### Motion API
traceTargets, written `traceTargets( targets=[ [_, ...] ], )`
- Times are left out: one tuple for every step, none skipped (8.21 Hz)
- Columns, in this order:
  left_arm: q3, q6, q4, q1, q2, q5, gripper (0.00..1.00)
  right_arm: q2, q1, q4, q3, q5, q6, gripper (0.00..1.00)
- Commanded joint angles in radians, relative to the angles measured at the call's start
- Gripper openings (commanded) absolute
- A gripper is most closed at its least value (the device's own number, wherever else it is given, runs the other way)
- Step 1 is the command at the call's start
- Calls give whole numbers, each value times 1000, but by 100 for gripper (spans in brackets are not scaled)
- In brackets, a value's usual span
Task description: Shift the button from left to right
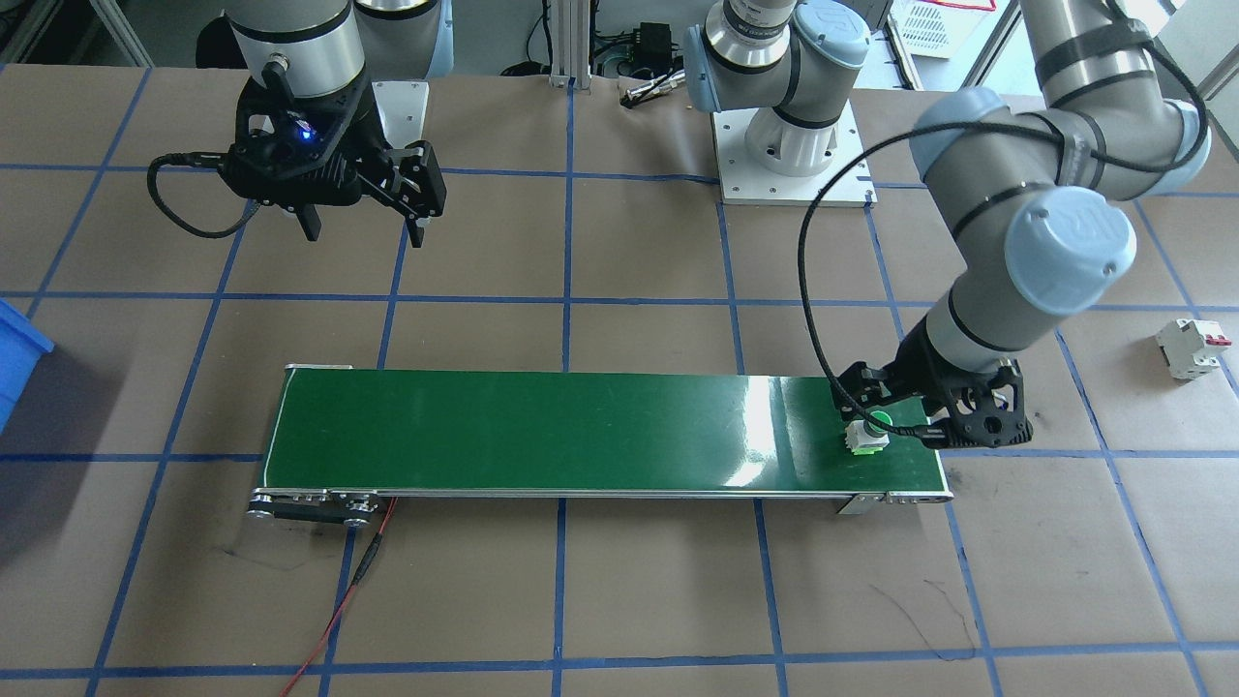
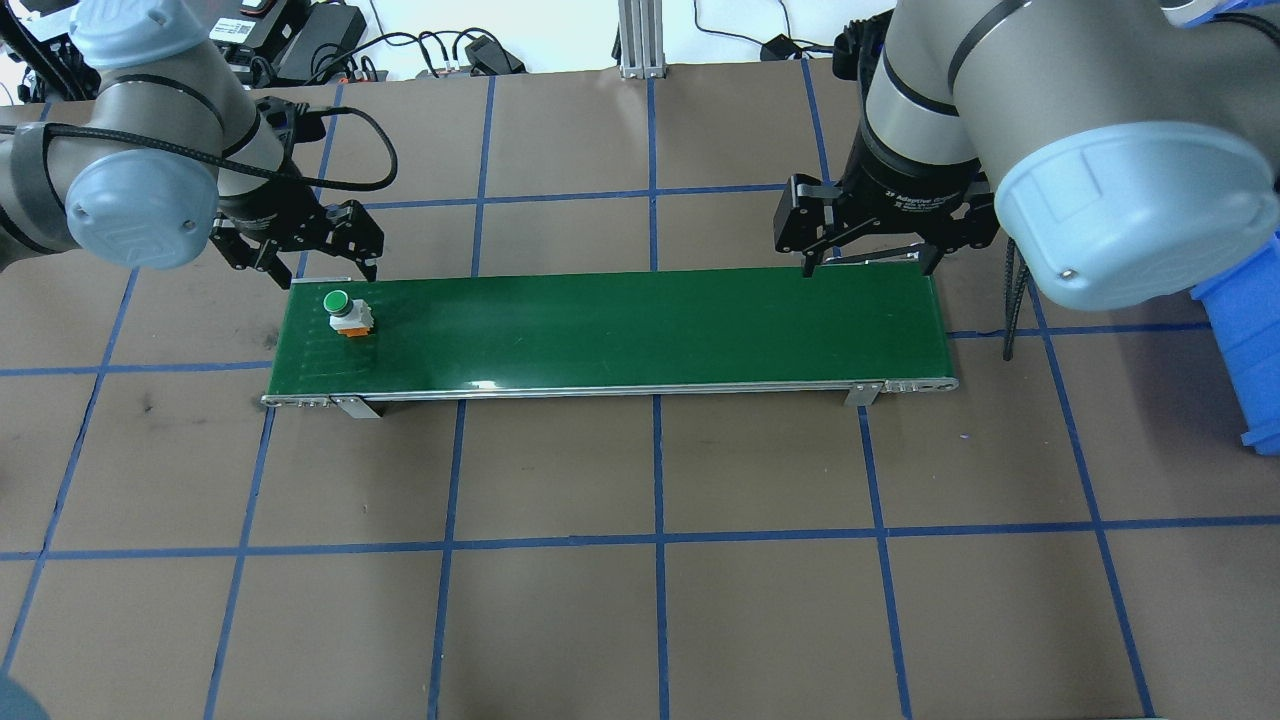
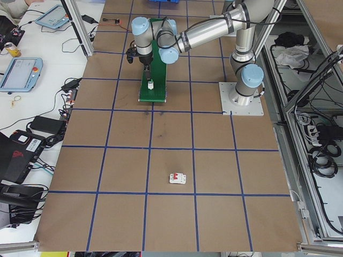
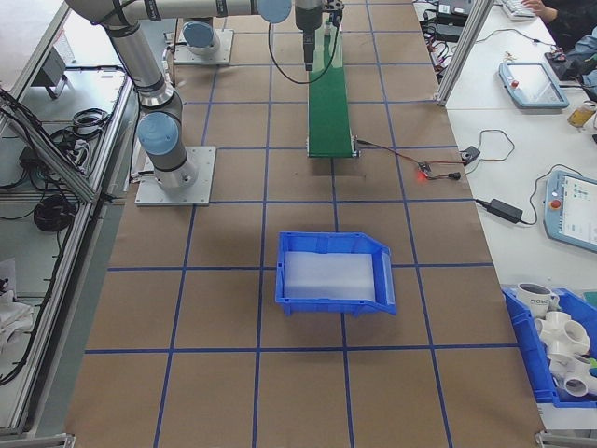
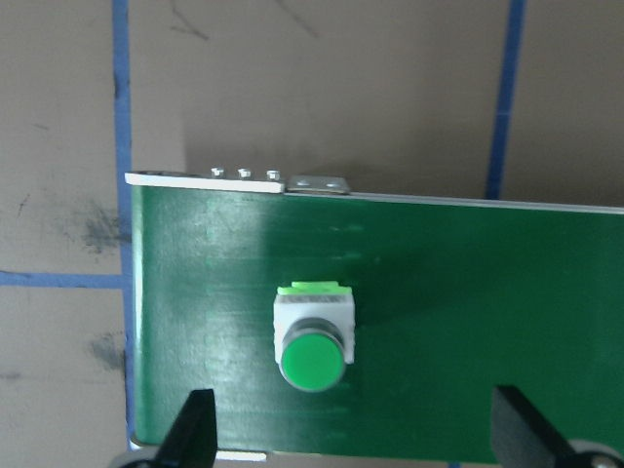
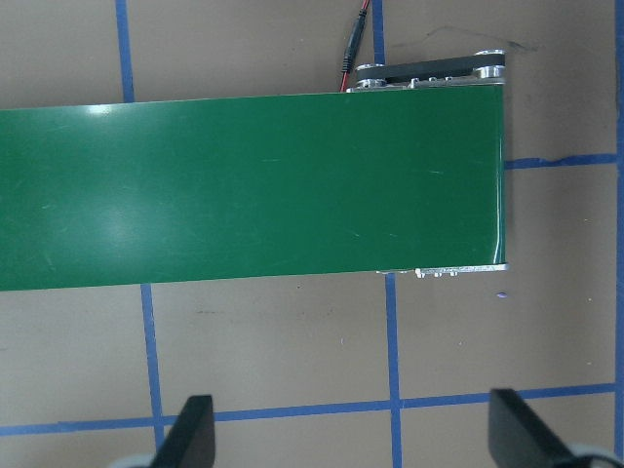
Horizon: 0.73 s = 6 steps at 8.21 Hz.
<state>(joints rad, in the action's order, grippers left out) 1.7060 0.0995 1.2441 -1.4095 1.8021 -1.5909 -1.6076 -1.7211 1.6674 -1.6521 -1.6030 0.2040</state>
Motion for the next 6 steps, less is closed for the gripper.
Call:
traceTargets(
  targets=[
    [-8, -67, 32, -165, -142, -3, 100, 1, 0, 0, 1, 0, -2, 100],
    [-3, -66, 32, -205, -171, -14, 100, 2, 0, 0, 1, 2, 1, 100],
    [-8, -67, 31, -221, -179, -11, 100, 8, 0, 2, 1, 12, 6, 100],
    [-8, -66, 35, -224, -188, -12, 100, 20, 0, 5, 5, 14, 8, 100],
    [-9, -63, 66, -224, -190, -14, 100, 29, 2, 59, 9, 14, 9, 100],
    [-11, -64, 77, -224, -201, -14, 100, 37, 2, 152, 11, 17, 11, 100]
  ],
)
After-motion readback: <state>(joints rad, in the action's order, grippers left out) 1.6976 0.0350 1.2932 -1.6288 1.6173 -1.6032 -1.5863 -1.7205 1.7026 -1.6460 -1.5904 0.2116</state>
